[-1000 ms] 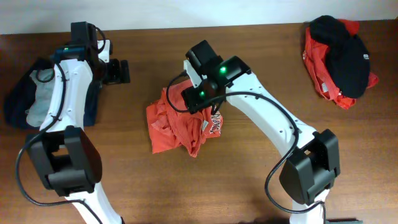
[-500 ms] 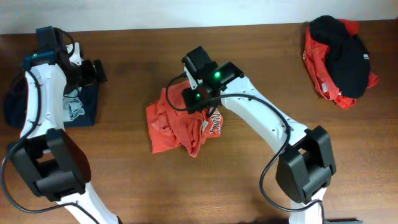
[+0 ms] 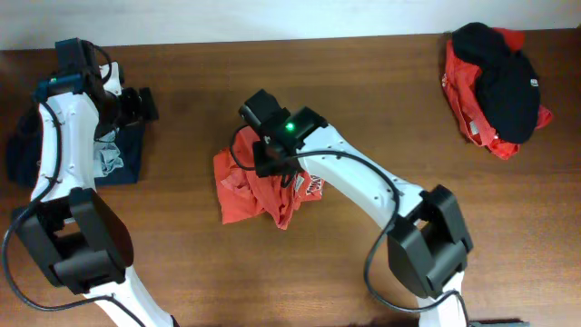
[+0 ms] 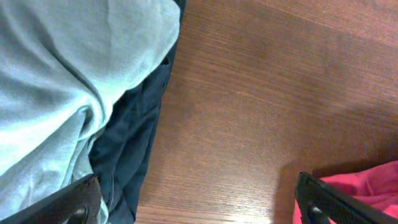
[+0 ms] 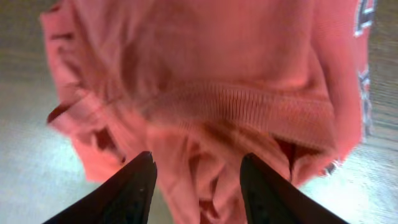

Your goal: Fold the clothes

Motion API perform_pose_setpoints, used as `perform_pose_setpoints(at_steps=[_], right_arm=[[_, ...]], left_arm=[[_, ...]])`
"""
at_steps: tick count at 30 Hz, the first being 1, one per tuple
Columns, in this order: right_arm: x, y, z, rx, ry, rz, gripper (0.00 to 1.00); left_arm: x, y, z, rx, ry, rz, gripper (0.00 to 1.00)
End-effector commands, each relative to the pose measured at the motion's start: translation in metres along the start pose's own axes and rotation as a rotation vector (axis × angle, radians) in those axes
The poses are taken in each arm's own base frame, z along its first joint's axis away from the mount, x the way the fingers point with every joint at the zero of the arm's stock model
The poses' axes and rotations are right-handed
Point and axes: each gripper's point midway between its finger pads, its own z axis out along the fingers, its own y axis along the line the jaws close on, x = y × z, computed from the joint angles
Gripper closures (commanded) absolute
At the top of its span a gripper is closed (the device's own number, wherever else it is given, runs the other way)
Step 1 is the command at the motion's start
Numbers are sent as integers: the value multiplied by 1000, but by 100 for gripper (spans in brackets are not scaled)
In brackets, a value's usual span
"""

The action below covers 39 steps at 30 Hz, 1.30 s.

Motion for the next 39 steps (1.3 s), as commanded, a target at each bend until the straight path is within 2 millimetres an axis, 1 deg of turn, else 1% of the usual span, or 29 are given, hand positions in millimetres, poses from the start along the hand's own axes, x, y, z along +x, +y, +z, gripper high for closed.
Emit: perform_pose_setpoints(at_steps=[1, 6, 10, 18, 22, 23, 25, 26, 27, 29, 31, 32, 36, 39], right_arm=[[-3, -5, 14, 31, -10, 35, 52], [-21, -3, 14, 34, -90, 38, 52], [-23, -3, 16, 38, -98, 38, 52], [-29, -11, 25, 85, -126, 38, 52], [-38, -5, 24, 61, -166, 42, 52], [-40, -3, 24, 55, -173, 41, 54], [-42, -1, 24, 48, -181, 42, 69], [-42, -1, 24, 45, -182, 43, 74], [-42, 0, 24, 42, -181, 42, 77], [-41, 0, 24, 43, -177, 42, 81], [-41, -1, 24, 44, -175, 42, 92], [-41, -1, 24, 44, -175, 42, 96], [-43, 3, 24, 30, -183, 37, 96], [-49, 18, 22, -42, -197, -20, 96]], left_arm=[[-10, -6, -22, 18, -52, 1, 1], [-10, -6, -22, 18, -51, 1, 1], [-9, -6, -22, 18, -46, 1, 1], [-8, -6, -21, 18, -42, 0, 1], [-6, -7, -21, 19, -35, 2, 1], [-6, -8, -21, 19, -34, 3, 1], [-6, -9, -21, 20, -34, 5, 1], [-6, -9, -21, 20, -34, 5, 1], [-6, -9, -21, 20, -34, 6, 1], [-6, -10, -21, 20, -33, 7, 1], [-6, -11, -21, 21, -33, 8, 1], [-6, -11, -21, 21, -33, 8, 1], [-6, -11, -21, 22, -33, 10, 1], [-5, -11, -21, 22, -33, 10, 1]])
